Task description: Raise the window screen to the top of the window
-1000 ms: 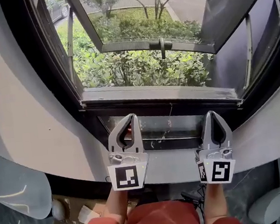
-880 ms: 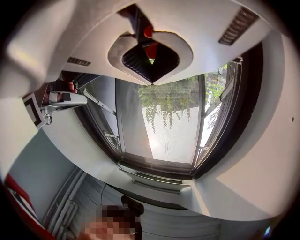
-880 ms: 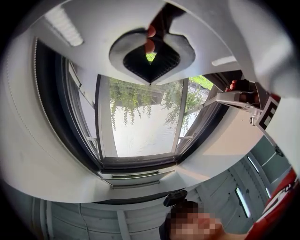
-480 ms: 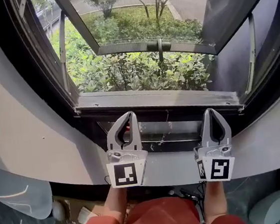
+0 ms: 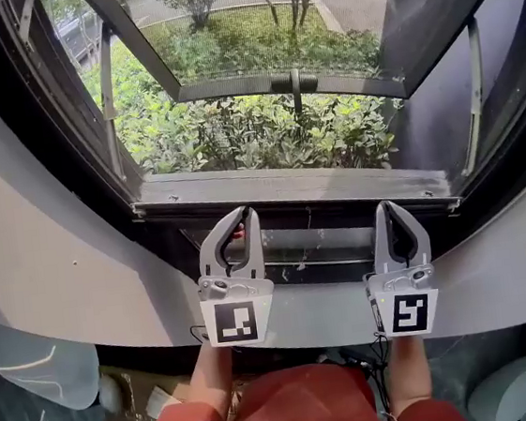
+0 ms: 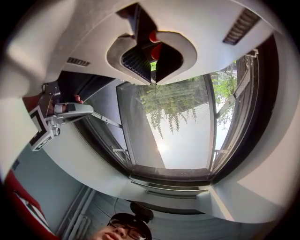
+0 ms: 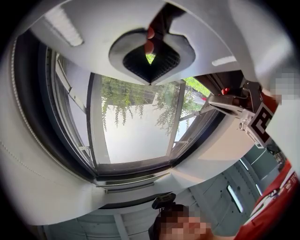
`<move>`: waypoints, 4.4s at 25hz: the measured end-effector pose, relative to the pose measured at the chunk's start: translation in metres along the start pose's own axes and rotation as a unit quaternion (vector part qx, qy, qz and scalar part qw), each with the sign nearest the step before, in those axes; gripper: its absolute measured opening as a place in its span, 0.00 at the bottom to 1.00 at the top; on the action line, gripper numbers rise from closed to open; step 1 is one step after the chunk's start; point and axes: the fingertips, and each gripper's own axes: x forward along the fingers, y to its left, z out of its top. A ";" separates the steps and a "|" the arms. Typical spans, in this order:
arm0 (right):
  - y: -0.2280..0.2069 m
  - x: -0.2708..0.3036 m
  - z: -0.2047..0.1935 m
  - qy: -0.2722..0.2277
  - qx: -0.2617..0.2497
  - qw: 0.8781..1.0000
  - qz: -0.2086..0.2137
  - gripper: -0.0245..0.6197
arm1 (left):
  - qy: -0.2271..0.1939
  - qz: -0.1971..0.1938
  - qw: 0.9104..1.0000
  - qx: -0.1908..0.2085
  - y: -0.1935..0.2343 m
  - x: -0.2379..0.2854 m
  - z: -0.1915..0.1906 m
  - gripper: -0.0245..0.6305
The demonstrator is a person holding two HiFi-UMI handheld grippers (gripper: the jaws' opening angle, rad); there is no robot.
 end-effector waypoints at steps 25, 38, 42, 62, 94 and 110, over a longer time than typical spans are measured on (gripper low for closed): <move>0.038 -0.004 -0.103 0.177 -0.355 0.887 0.236 0.33 | 0.177 -0.156 0.864 0.444 -0.017 0.007 -0.098 0.28; 0.036 -0.002 -0.100 0.174 -0.334 0.898 0.228 0.25 | 0.175 -0.169 0.873 0.423 -0.017 0.010 -0.098 0.28; 0.037 -0.004 -0.099 0.188 -0.327 0.892 0.248 0.25 | 0.177 -0.172 0.870 0.426 -0.017 0.006 -0.098 0.28; 0.010 0.024 -0.028 0.117 -0.394 0.894 0.179 0.14 | 0.090 -0.097 0.879 0.458 0.007 0.026 -0.018 0.17; -0.050 0.102 0.141 0.069 -0.562 0.824 0.029 0.09 | -0.001 0.041 0.811 0.583 0.056 0.079 0.167 0.14; -0.076 0.136 0.220 0.052 -0.601 0.797 -0.035 0.08 | -0.010 0.096 0.778 0.620 0.080 0.101 0.250 0.14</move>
